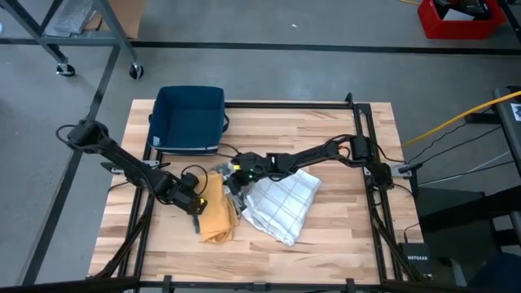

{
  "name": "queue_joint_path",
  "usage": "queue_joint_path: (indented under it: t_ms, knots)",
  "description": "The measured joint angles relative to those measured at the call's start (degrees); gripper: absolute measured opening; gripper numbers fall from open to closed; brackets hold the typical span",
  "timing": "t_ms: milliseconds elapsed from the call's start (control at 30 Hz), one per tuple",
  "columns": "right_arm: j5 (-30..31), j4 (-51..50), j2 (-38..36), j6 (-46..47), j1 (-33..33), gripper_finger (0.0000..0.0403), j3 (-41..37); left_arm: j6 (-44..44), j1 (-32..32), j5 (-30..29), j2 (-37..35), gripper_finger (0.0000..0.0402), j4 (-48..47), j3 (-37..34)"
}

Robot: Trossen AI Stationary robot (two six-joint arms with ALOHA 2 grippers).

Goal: Fold towel
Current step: Stack the stacked towels on top of the white towel

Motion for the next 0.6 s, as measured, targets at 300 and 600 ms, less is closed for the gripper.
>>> queue_joint_path:
  t_ms: [300,600]
  knots:
    - [0.0,0.0,-0.1,-0.2,0.0,0.0013,3.0,2.9,0.0,-0.6,-10.0,0.0002,-3.6,0.0]
    - [0.0,0.0,-0.1,-0.2,-0.1,0.0015,8.0,3.1,0.0,-5.8,-17.7,0.0001,-3.5,0.1]
